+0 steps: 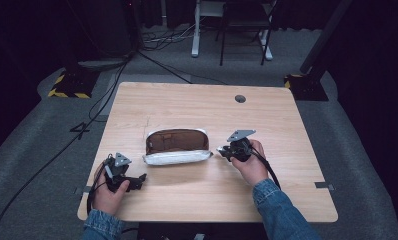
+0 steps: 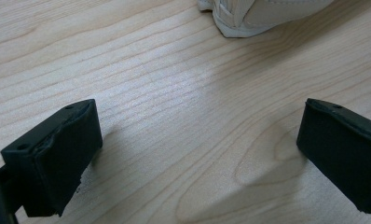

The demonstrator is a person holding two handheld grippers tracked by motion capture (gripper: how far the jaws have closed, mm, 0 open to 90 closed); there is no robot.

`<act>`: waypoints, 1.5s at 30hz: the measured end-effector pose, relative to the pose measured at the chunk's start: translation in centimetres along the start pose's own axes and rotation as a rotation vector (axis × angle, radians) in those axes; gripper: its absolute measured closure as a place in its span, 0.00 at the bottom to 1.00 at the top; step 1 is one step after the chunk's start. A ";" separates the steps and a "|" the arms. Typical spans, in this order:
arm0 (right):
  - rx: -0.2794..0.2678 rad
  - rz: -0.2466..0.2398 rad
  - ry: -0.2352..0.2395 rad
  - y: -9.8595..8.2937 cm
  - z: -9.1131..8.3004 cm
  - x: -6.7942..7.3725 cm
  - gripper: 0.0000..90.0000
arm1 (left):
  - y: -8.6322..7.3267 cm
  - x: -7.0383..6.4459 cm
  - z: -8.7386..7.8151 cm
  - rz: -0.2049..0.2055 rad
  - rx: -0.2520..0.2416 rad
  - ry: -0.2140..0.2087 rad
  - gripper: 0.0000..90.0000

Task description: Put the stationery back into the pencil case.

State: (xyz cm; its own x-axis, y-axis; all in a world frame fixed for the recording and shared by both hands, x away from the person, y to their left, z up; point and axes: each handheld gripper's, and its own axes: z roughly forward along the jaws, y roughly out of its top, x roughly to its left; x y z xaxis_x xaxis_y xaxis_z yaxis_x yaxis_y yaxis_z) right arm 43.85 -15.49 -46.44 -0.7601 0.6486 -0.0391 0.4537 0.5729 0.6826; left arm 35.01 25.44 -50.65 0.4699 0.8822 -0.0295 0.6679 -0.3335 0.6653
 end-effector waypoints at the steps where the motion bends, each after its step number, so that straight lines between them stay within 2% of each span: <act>1: -0.009 0.000 0.001 0.1 -0.2 0.0 0.82 | 0.0 0.0 0.0 0.001 0.001 0.000 0.00; 8: -0.044 0.017 0.024 0.8 -1.1 0.0 0.82 | 0.0 0.0 0.0 0.000 0.000 0.000 0.00; 18: -0.073 0.011 0.024 1.9 -2.4 0.0 0.82 | 0.0 0.0 0.0 0.001 0.000 0.000 0.00; 26: -0.120 0.007 0.028 2.7 -3.9 0.2 0.82 | 0.0 0.0 0.0 0.001 0.001 0.000 0.00; 39: -0.165 -0.002 0.046 4.3 -4.7 0.7 0.82 | 0.0 0.0 0.0 0.000 0.000 0.000 0.00; 45: -0.171 -0.023 0.059 5.4 -4.7 1.2 0.82 | 0.0 0.0 0.0 0.000 0.000 0.000 0.00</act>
State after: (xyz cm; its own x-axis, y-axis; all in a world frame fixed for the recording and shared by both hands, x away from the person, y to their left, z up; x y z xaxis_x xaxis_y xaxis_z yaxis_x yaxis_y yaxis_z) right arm 43.22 -13.95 -39.35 -0.7975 0.6031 -0.0170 0.3538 0.4902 0.7966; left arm 35.01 25.44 -50.65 0.4700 0.8821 -0.0296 0.6680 -0.3336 0.6652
